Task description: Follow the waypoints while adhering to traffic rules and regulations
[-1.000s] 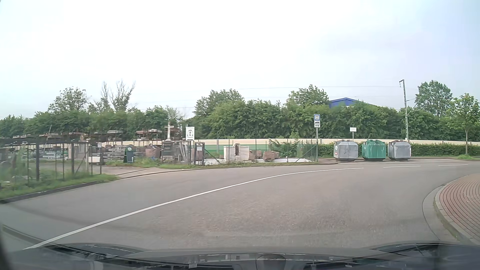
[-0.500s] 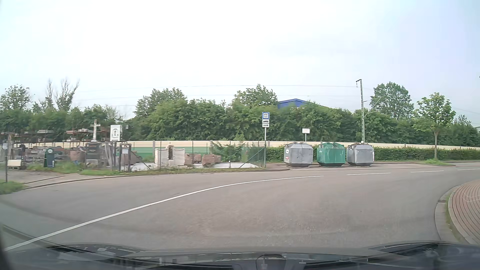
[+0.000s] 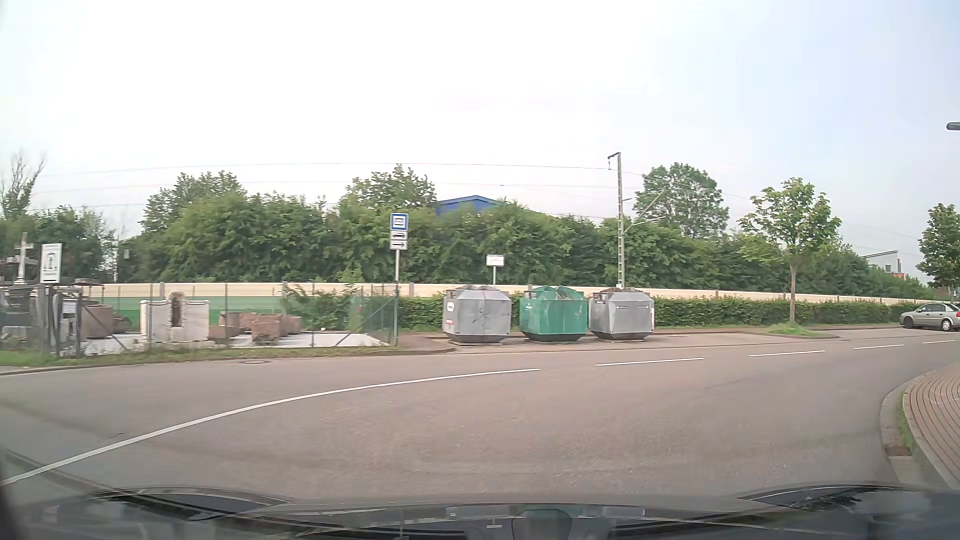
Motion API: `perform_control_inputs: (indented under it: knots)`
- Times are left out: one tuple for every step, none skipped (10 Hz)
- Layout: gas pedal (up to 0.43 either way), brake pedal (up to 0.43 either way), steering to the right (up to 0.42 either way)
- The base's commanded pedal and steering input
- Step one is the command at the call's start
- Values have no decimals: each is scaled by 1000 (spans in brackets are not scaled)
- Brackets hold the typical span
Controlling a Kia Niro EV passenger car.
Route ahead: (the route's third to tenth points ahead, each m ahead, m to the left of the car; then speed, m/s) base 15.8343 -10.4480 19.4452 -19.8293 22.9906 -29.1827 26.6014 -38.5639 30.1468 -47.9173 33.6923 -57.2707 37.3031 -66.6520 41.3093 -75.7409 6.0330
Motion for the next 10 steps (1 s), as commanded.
perform_control_inputs:
  knots:
    - [87, 0, 305]
    - [87, 0, 311]
    - [87, 0, 318]
    - [87, 0, 320]
    - [87, 0, 321]
    - [87, 0, 321]
    - [98, 0, 321]
    - [98, 0, 320]
    - [98, 0, 320]
    - [98, 0, 316]
